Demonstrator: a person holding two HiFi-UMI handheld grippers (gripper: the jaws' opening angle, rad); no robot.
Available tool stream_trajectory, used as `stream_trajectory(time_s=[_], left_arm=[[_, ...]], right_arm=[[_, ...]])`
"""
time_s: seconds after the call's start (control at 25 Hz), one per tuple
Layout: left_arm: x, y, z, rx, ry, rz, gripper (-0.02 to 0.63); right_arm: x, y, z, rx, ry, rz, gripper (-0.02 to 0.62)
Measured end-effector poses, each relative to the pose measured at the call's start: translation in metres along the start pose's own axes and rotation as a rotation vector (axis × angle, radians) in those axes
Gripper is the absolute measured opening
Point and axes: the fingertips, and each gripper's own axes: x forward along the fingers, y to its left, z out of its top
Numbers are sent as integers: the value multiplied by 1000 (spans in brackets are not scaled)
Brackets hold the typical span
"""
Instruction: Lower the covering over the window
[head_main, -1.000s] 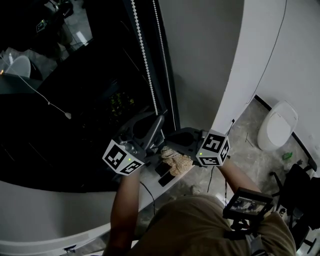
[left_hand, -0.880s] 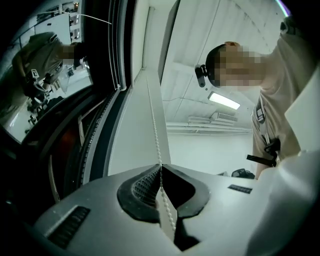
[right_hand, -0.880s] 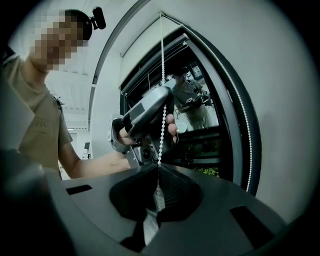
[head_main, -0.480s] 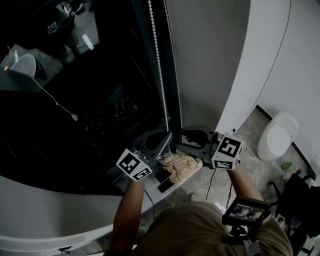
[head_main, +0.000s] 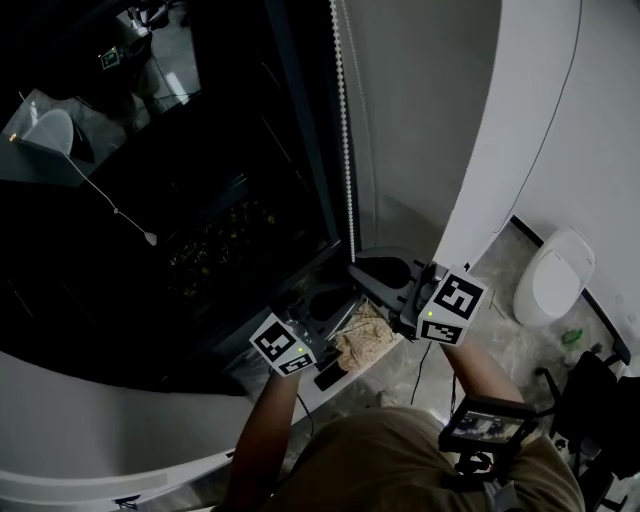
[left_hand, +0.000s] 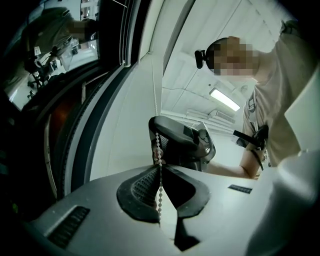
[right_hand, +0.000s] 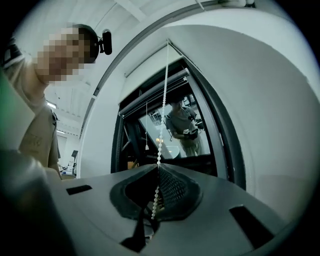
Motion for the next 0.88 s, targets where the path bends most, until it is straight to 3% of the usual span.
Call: stream_trajectory(time_s=[0.08,0.16,0.24,0.32,0.44,0.48,0.52,0.56,0.68,0.8,0.88], left_arm=[[-10,0,8,-39,-46,-35,27],[-25,11,32,-106,-163,-53,149],[-31,24,61,-96,-232,-31,158],[-22,26,84,-18,-219,-24,158],[3,22,97,103,-129,-5,156],[9,23,97,127,-100,7,116],[12,23,95,132,-86,10,44],[13,23,93,120,-88,5,28],[10,23,90,79,-123,8,23],[5,24,81,90,-131,26,23],[0,22,66,104,-101,38,23]], right_arm=[[-2,-1,-1,26,-1,1,9],[-2,-3,-9,30,25,-2,8],[1,-2,-33,29,98,8,8],[2,2,-61,63,168,34,8],[0,6,-76,103,185,58,8],[0,6,-75,98,186,58,8],[1,6,-74,94,189,57,8],[1,7,-74,93,191,57,8],[-1,13,-76,83,204,86,9],[-8,28,-80,35,233,206,18],[-14,28,-73,56,204,243,118]])
